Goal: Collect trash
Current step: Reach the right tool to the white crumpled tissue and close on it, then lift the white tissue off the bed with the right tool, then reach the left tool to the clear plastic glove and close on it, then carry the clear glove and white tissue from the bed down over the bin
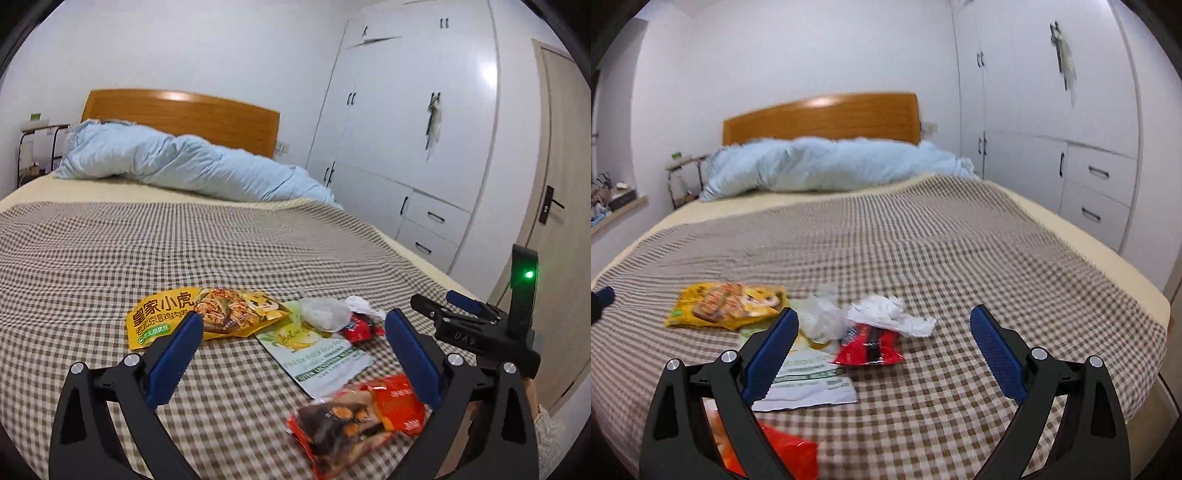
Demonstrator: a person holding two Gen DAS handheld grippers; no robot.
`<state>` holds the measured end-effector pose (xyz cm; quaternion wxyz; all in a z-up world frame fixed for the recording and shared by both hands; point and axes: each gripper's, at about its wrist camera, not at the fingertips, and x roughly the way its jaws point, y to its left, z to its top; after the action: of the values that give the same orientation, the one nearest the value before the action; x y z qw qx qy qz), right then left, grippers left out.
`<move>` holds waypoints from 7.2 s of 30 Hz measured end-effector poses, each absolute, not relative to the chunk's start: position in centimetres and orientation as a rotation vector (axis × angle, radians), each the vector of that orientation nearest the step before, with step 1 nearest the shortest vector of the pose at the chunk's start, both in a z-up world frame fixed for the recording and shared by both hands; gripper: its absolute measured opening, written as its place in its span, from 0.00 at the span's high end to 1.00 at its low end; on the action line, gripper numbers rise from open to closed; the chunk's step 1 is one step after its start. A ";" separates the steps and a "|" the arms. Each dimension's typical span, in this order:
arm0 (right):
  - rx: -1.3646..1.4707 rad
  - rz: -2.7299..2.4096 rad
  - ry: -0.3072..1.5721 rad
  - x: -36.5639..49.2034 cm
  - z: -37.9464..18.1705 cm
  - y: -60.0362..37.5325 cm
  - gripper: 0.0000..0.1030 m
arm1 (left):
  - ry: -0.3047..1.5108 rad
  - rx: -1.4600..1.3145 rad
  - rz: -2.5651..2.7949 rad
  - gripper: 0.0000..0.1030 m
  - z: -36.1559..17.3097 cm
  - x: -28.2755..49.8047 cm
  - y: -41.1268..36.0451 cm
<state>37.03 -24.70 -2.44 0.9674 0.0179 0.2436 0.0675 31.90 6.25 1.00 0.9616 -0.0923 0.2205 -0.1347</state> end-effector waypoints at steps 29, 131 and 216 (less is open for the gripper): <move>0.188 0.161 0.813 47.4 -7.6 -24.5 0.89 | 0.568 -0.235 -0.251 0.07 -2.0 35.8 8.7; 0.442 0.074 0.539 35.6 -2.3 -38.9 0.89 | 1.029 0.042 -0.145 0.92 -3.1 50.8 -7.7; 0.044 0.436 0.697 10.1 -6.1 -21.5 0.89 | 0.829 -0.110 -0.384 0.92 -4.2 10.6 5.0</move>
<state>10.06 -21.52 -6.11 0.9165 0.0214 0.3386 0.2119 10.59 4.98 -4.21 0.8960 -0.0533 0.3999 -0.1855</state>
